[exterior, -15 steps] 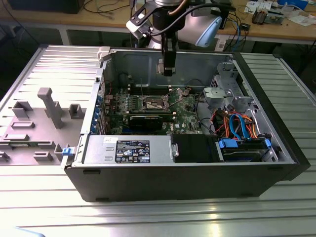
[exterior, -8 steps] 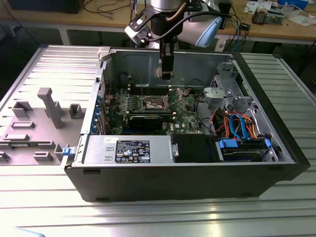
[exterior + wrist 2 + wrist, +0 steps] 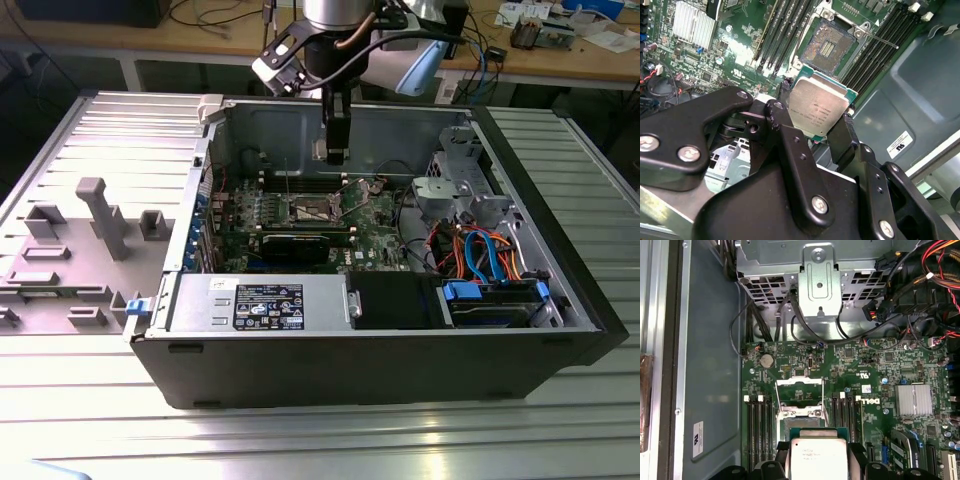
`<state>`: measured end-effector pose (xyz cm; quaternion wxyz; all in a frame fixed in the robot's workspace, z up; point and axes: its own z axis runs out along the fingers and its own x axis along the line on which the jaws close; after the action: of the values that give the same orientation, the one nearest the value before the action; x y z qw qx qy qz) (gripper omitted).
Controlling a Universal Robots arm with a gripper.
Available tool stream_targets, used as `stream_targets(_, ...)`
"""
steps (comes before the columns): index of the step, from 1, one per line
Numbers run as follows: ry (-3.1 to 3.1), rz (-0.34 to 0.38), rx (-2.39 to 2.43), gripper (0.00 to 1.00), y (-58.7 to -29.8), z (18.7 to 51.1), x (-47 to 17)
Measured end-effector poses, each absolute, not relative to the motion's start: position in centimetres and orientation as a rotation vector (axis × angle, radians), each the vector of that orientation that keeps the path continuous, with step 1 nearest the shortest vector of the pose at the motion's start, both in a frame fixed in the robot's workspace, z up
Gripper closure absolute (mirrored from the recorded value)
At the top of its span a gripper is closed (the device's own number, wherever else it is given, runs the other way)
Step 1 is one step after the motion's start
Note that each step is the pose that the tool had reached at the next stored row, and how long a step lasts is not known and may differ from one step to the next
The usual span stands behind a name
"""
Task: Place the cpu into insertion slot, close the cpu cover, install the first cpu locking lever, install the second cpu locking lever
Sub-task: 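Place the cpu into insertion slot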
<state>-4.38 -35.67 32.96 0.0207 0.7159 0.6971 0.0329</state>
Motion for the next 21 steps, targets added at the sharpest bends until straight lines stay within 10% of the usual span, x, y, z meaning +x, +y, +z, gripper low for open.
stream_targets(21,2.192,0.137,2.221,0.45,-35.67,32.16,-4.47)
